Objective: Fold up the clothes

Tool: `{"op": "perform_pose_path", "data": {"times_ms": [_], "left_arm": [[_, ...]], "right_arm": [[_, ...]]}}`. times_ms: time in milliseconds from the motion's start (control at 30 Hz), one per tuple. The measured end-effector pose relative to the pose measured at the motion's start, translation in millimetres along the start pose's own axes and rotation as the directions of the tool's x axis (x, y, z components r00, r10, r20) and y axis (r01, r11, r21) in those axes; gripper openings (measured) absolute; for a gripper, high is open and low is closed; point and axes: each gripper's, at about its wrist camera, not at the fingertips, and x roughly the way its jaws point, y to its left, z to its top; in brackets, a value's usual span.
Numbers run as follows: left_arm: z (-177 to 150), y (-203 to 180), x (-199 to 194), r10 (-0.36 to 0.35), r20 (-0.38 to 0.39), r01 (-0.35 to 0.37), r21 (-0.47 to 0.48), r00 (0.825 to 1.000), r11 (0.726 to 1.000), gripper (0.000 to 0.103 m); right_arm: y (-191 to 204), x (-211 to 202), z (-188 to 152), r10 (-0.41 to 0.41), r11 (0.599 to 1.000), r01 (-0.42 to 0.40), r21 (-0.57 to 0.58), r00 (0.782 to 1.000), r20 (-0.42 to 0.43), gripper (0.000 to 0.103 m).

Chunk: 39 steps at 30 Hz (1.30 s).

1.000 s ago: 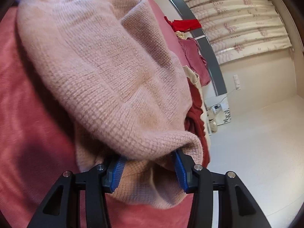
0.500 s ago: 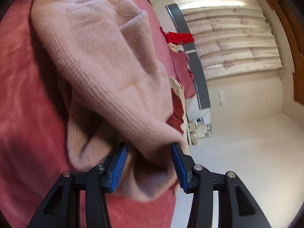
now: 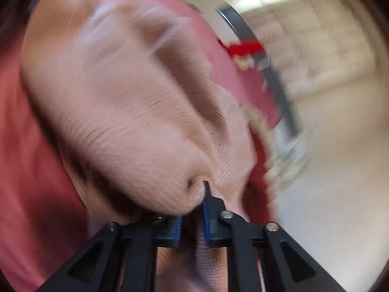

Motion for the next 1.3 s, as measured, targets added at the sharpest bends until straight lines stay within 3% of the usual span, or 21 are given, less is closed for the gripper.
{"op": "perform_pose_path", "data": {"times_ms": [33,67,133,167,233,300,367,467,567,667,833,967,1033,1100,1200,1267,1300], "left_arm": [[-0.8,6.7,1.3,-0.031,-0.013,0.031,-0.048,0.999,0.998,0.032],[-0.9,11.1,0.5,-0.052,-0.027,0.049,-0.088,0.998,0.995,0.030],[1.3,16.1,-3.6,-0.074,-0.060,0.064,-0.161,0.995,0.985,0.015],[3.0,22.9,-0.1,-0.096,-0.073,0.079,-0.206,0.993,0.975,0.013],[5.9,34.5,-1.7,-0.112,-0.082,0.085,-0.273,0.990,0.958,0.008],[9.1,46.7,-13.2,-0.125,-0.076,0.092,-0.338,0.989,0.936,0.007],[12.9,67.3,-20.7,-0.124,-0.062,0.089,-0.403,0.990,0.911,0.007],[10.6,103.0,-40.9,-0.106,-0.036,0.071,-0.531,0.994,0.844,0.006],[5.8,145.8,-56.8,-0.063,-0.013,0.040,-0.629,0.998,0.776,0.006],[1.8,179.9,-71.5,-0.023,0.000,0.017,-0.669,1.000,0.743,0.006],[-2.0,212.5,-131.9,0.041,0.051,0.006,-0.687,0.998,0.726,0.006],[3.0,249.5,-196.4,0.142,0.107,-0.021,-0.723,0.984,0.690,0.006],[4.8,269.5,-230.3,0.194,0.132,-0.030,-0.750,0.972,0.661,0.006],[3.5,291.5,-271.1,0.251,0.159,-0.028,-0.793,0.955,0.609,0.006],[2.1,318.5,-332.8,0.321,0.197,-0.018,-0.828,0.926,0.560,0.006],[5.4,327.0,-362.3,0.344,0.202,-0.045,-0.804,0.917,0.593,0.006],[7.3,328.5,-371.9,0.348,0.189,-0.074,-0.781,0.918,0.620,0.006]], "right_arm": [[-17.3,-1.0,0.8,0.083,0.985,-0.083,0.150,0.997,0.008,0.010],[-34.6,-2.0,1.5,0.163,0.941,-0.164,0.296,0.986,0.028,0.010],[-62.9,-1.5,-1.2,0.274,0.802,-0.283,0.526,0.957,0.097,0.010],[-71.2,-2.3,-4.0,0.305,0.735,-0.324,0.596,0.943,0.137,0.010],[-75.2,-10.2,-12.1,0.335,0.633,-0.377,0.676,0.921,0.200,0.010],[-85.9,-17.3,-7.6,0.341,0.562,-0.418,0.714,0.903,0.260,0.010],[-97.9,-26.6,2.2,0.335,0.521,-0.450,0.725,0.889,0.311,0.009],[-108.6,-48.4,8.6,0.315,0.472,-0.493,0.731,0.869,0.383,0.009],[-118.5,-69.5,19.1,0.272,0.466,-0.508,0.724,0.861,0.429,0.009],[-120.3,-82.7,25.6,0.257,0.467,-0.508,0.723,0.861,0.439,0.009],[-115.6,-112.2,27.4,0.300,0.411,-0.588,0.697,0.809,0.505,0.009],[-117.9,-170.2,38.4,0.268,0.447,-0.638,0.627,0.765,0.586,0.008],[-124.9,-202.4,40.0,0.227,0.434,-0.673,0.599,0.725,0.650,0.007],[-132.4,-238.4,40.9,0.178,0.424,-0.709,0.564,0.676,0.715,0.003],[-138.0,-295.6,44.5,0.110,0.453,-0.741,0.496,0.598,0.794,0.000],[-138.5,-329.4,47.8,0.087,0.477,-0.757,0.446,0.546,0.833,0.000],[-136.1,-340.2,52.1,0.096,0.501,-0.752,0.429,0.541,0.836,0.000]]}}
